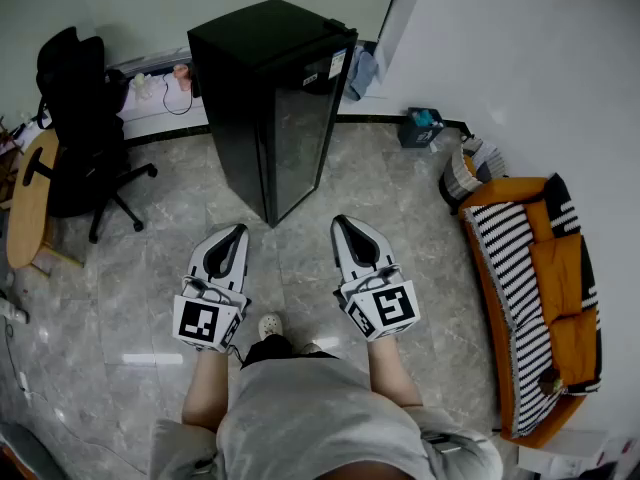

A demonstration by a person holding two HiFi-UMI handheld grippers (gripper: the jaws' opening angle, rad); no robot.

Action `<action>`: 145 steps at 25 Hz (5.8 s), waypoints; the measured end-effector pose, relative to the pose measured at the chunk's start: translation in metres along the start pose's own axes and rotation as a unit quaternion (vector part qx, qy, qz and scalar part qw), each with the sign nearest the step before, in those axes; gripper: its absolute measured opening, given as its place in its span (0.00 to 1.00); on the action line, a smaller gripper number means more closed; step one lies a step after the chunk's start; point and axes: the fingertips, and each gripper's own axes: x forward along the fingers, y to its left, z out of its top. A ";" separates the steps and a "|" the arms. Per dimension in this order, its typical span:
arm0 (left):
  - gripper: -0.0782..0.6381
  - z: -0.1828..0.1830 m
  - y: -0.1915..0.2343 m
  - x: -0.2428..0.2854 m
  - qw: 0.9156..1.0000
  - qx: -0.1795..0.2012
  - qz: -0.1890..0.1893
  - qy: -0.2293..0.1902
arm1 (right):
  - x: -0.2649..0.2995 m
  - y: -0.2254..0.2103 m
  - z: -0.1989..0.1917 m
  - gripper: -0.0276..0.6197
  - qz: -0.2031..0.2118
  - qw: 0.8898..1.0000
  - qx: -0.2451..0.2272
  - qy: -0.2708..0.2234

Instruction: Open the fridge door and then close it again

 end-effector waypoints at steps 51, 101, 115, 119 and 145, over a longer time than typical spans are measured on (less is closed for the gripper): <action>0.13 -0.034 0.100 0.092 0.998 -0.016 -0.069 0.001 | 0.105 -0.028 -0.030 0.08 -0.073 0.997 0.006 0.009; 0.15 -0.233 0.173 0.293 0.970 -0.049 0.036 0.234 | 0.295 -0.175 -0.123 0.08 0.068 0.991 0.075 0.090; 0.26 -0.283 0.164 0.311 0.955 -0.063 0.004 0.288 | 0.290 -0.185 -0.145 0.08 0.065 0.988 0.080 0.112; 0.24 -0.283 0.171 0.311 0.957 -0.068 0.013 0.283 | 0.288 -0.185 -0.147 0.08 0.063 0.988 0.081 0.115; 0.18 -0.280 0.155 0.305 0.952 -0.062 0.041 0.298 | 0.282 -0.197 -0.139 0.08 0.041 0.990 0.080 0.107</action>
